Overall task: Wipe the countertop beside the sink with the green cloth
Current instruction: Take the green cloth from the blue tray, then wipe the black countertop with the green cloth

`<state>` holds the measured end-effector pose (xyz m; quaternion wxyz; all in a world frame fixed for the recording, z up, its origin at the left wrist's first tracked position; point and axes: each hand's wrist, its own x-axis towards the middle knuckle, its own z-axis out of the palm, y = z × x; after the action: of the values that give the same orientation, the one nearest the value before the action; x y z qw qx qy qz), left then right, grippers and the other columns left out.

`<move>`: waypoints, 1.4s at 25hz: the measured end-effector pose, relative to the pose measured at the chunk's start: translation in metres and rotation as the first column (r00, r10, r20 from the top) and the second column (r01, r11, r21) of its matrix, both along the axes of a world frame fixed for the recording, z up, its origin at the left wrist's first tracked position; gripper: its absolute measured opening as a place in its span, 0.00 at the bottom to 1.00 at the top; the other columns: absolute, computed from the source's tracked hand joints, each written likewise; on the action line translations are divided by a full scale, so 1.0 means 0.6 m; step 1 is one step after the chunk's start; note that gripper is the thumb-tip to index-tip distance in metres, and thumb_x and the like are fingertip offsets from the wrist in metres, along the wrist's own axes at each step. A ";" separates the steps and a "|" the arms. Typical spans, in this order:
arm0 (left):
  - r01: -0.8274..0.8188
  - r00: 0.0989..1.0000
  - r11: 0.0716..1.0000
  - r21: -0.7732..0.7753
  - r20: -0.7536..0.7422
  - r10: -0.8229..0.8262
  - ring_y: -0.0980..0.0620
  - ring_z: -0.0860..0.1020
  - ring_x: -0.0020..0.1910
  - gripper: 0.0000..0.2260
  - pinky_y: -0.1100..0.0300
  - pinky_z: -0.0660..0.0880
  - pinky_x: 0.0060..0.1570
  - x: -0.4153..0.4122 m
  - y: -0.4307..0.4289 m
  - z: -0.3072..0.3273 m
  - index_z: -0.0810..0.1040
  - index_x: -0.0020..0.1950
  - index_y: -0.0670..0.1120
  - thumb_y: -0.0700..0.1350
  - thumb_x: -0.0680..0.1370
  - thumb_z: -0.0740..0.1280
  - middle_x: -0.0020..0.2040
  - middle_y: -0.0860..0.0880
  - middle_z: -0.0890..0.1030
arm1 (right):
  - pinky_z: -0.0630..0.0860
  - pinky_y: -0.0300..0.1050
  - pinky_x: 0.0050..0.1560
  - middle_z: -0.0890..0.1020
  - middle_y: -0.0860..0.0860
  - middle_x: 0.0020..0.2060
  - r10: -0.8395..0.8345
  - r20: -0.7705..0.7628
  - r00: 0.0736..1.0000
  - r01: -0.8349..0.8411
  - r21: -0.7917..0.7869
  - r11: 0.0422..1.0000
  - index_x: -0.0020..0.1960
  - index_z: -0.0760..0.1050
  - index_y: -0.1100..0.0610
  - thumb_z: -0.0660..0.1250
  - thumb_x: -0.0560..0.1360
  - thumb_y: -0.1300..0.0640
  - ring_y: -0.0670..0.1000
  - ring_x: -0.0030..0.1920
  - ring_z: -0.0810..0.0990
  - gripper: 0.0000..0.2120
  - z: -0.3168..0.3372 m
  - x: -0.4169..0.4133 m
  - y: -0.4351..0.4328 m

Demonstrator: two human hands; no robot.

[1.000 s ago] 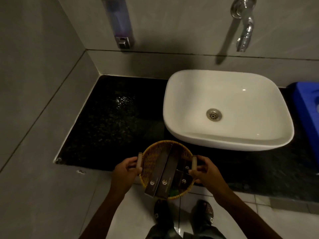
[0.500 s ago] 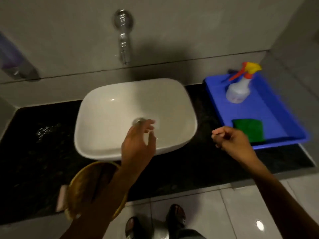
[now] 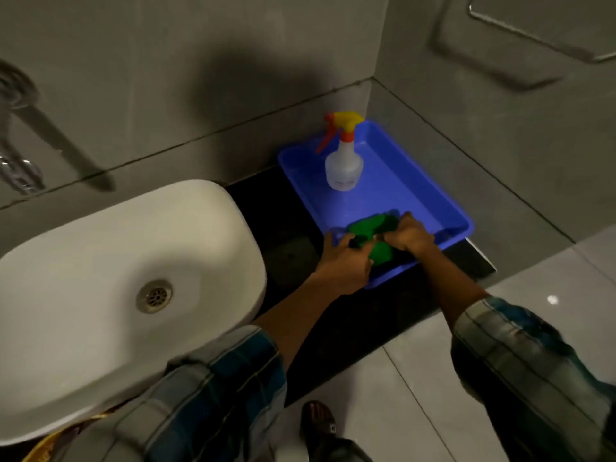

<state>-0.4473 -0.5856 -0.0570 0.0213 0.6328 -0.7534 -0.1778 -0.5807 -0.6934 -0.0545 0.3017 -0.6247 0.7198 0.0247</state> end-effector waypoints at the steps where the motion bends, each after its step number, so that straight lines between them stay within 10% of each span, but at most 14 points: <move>1: -0.017 1.000 1.000 0.026 0.012 0.017 0.40 0.58 0.75 0.26 0.33 0.38 0.70 -0.003 -0.005 -0.008 0.60 0.75 0.43 0.54 0.81 0.55 0.71 0.38 0.69 | 0.67 0.59 0.69 0.70 0.61 0.70 -0.022 0.010 1.000 0.022 0.059 0.998 0.71 0.63 0.60 0.74 0.66 0.42 0.63 0.69 0.69 0.42 -0.002 -0.001 -0.011; 5: -0.032 0.991 0.991 0.128 0.136 0.014 0.39 0.53 0.77 0.32 0.32 0.27 0.66 -0.013 -0.021 -0.019 0.54 0.77 0.40 0.60 0.80 0.46 0.73 0.38 0.68 | 0.62 0.57 0.73 0.62 0.59 0.75 -0.004 -0.088 0.996 0.018 0.163 0.986 0.75 0.61 0.56 0.73 0.62 0.40 0.62 0.74 0.59 0.47 -0.018 -0.004 -0.036; 8: -0.091 0.994 0.995 0.027 0.069 0.089 0.41 0.58 0.75 0.28 0.31 0.32 0.69 -0.005 -0.009 0.000 0.59 0.75 0.41 0.57 0.80 0.51 0.66 0.40 0.76 | 0.72 0.55 0.66 0.72 0.62 0.68 -0.159 0.202 0.967 0.132 0.138 0.982 0.67 0.71 0.60 0.75 0.63 0.53 0.60 0.67 0.71 0.35 -0.025 0.009 -0.027; 14: -0.424 0.876 0.858 -0.289 -0.371 0.308 0.44 0.72 0.64 0.17 0.43 0.69 0.62 0.142 0.092 0.086 0.75 0.63 0.50 0.49 0.74 0.65 0.56 0.47 0.82 | 0.73 0.50 0.39 0.76 0.54 0.40 -0.051 0.323 0.945 0.162 -0.328 0.930 0.52 0.64 0.55 0.76 0.63 0.56 0.61 0.45 0.79 0.25 0.070 0.102 0.089; 19: -0.807 0.428 0.583 -0.093 -0.773 0.469 0.51 0.79 0.53 0.20 0.56 0.76 0.53 0.336 0.257 0.177 0.74 0.64 0.50 0.55 0.75 0.67 0.57 0.50 0.81 | 0.81 0.49 0.41 0.83 0.50 0.39 0.130 0.845 0.518 0.148 -0.238 0.960 0.48 0.69 0.49 0.74 0.62 0.61 0.49 0.37 0.84 0.21 0.215 0.306 0.271; 22: -0.767 -0.017 0.589 0.255 -0.925 0.379 0.53 0.82 0.48 0.19 0.59 0.80 0.43 0.467 0.413 0.211 0.79 0.58 0.51 0.58 0.72 0.70 0.53 0.50 0.83 | 0.79 0.47 0.39 0.84 0.52 0.41 0.111 0.955 0.275 -0.055 -0.099 0.994 0.44 0.73 0.48 0.70 0.61 0.61 0.52 0.40 0.83 0.14 0.251 0.467 0.405; 26: -0.834 -0.264 0.385 0.394 -0.899 0.348 0.44 0.83 0.50 0.05 0.47 0.81 0.53 0.639 0.664 0.157 0.84 0.45 0.49 0.46 0.71 0.75 0.49 0.44 0.86 | 0.82 0.49 0.37 0.82 0.55 0.43 0.294 0.860 0.417 -0.338 -0.154 0.929 0.50 0.75 0.46 0.72 0.66 0.60 0.56 0.42 0.84 0.16 0.189 0.690 0.623; 30: -0.854 -0.364 0.063 0.517 -0.679 0.638 0.43 0.83 0.49 0.16 0.45 0.81 0.52 0.741 0.857 0.035 0.84 0.46 0.46 0.58 0.70 0.73 0.46 0.43 0.86 | 0.78 0.47 0.51 0.83 0.56 0.51 0.634 0.611 0.474 -0.621 -0.279 0.733 0.61 0.74 0.53 0.71 0.69 0.63 0.58 0.52 0.82 0.22 0.082 0.866 0.784; 35: -0.998 -0.022 -0.006 0.064 -0.251 0.968 0.40 0.59 0.75 0.22 0.43 0.63 0.70 0.799 0.979 -0.075 0.75 0.66 0.48 0.59 0.78 0.59 0.74 0.42 0.67 | 0.62 0.61 0.70 0.66 0.58 0.72 0.866 0.032 0.499 -0.821 -0.303 0.484 0.74 0.59 0.52 0.64 0.76 0.50 0.60 0.72 0.64 0.29 -0.043 0.966 0.868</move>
<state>0.0320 0.0016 -0.1022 0.2673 0.9510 -0.0874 -0.1288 -0.0013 -0.1727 -0.0804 0.2334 -0.9294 0.2850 0.0230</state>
